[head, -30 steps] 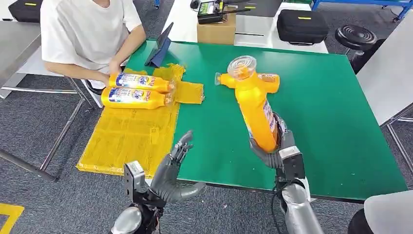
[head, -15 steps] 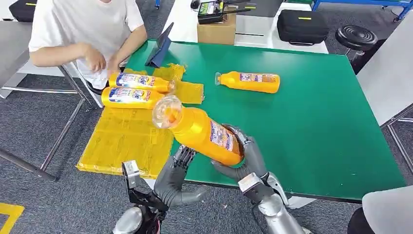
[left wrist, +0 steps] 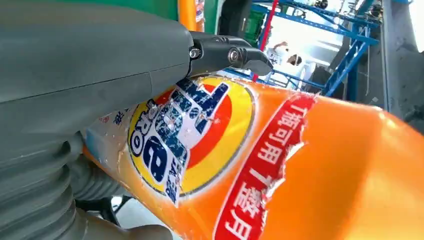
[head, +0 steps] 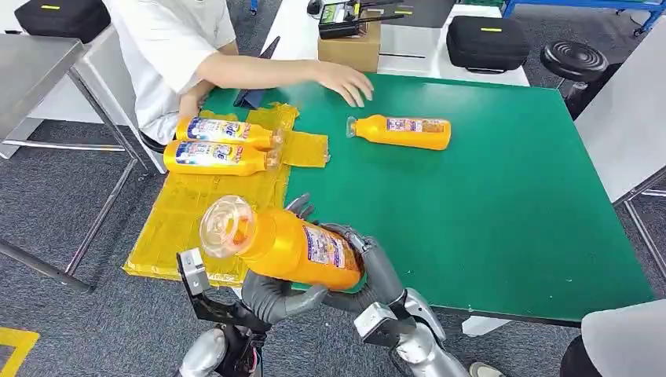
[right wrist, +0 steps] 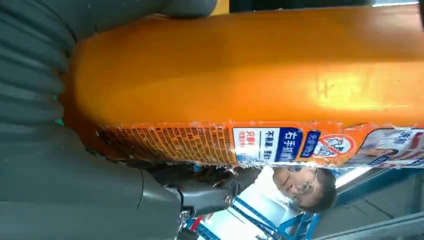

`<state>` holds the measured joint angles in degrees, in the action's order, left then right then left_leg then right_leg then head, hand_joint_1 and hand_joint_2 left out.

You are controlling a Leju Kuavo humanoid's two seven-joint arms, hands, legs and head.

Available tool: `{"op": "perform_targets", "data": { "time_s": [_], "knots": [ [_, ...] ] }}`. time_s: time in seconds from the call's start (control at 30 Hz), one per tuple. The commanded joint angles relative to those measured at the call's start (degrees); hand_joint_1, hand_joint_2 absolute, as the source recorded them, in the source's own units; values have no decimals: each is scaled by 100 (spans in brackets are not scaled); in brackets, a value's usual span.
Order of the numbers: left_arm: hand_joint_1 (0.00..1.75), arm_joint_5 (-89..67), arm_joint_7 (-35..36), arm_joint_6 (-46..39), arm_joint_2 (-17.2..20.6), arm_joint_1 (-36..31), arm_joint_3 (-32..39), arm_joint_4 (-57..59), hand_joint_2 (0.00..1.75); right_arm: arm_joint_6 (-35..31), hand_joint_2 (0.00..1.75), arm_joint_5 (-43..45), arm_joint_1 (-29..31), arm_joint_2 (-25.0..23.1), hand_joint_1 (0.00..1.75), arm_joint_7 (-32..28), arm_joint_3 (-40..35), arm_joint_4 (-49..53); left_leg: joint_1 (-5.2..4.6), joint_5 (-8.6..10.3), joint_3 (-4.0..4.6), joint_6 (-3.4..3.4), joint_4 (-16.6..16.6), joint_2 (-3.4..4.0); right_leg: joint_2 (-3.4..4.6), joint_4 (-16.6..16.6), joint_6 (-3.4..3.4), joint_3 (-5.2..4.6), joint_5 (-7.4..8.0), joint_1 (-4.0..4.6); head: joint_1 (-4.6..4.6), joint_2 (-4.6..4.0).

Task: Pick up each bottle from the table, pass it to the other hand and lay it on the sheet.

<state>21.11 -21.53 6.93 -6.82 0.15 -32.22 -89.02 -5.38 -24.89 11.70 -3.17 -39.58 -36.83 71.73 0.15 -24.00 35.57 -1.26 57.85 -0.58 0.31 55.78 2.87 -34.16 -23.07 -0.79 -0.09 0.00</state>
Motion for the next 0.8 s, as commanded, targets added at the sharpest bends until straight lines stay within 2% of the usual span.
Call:
{"op": "perform_targets", "data": {
  "time_s": [0.03,0.37,0.4,0.43,0.47,0.5,0.57,0.6,0.73,0.8],
  "knots": [
    [175,92,43,187,236,-296,-308,217,175,92,175,78,357,42,175,68,-287,-694,1,-10,-33,7,-7,6,-2,-4,-12,31,-11,3,0,0],
    [175,223,138,124,125,-277,-155,425,175,209,175,-55,462,73,173,350,-448,-809,1,-2,-13,3,-5,2,-1,-5,-5,12,-2,2,0,0],
    [175,255,168,107,96,-258,-108,450,175,216,175,-85,477,81,145,435,-481,-833,0,-4,-20,4,-7,2,-3,-5,-7,19,-5,1,-2,0],
    [175,272,178,101,91,-250,-95,445,175,221,175,-89,480,79,145,459,-488,-837,1,-6,-24,5,-7,4,-2,-6,-9,23,-6,3,0,0],
    [175,310,200,98,75,-222,-50,448,175,250,175,-65,482,74,23,537,-489,-855,2,-9,-27,6,-5,7,0,-5,-10,26,-8,4,0,0],
    [175,379,228,105,52,-188,-4,442,175,238,175,4,440,32,0,600,-433,-837,1,-6,-23,5,-7,4,-1,-7,-8,23,-6,3,0,0],
    [175,432,240,130,52,-161,19,428,175,221,175,14,416,11,0,609,-434,-806,2,-10,-32,6,-6,4,-3,-6,-11,32,-10,4,0,0],
    [175,505,270,151,41,-146,67,438,175,146,0,28,376,-15,0,632,-404,-758,0,-9,-28,5,-6,3,-3,-5,-10,27,-10,2,-2,0],
    [175,456,329,-190,-8,-178,334,545,175,-265,0,-126,166,-18,0,527,-406,-417,0,-9,-26,5,-6,8,3,-5,-8,25,-8,2,0,0],
    [175,391,564,-676,-70,-233,518,681,175,-633,0,-217,0,-2,0,379,-367,-162,2,-11,-28,7,-4,5,-2,-3,-11,27,-12,4,-2,0]
  ]
}}
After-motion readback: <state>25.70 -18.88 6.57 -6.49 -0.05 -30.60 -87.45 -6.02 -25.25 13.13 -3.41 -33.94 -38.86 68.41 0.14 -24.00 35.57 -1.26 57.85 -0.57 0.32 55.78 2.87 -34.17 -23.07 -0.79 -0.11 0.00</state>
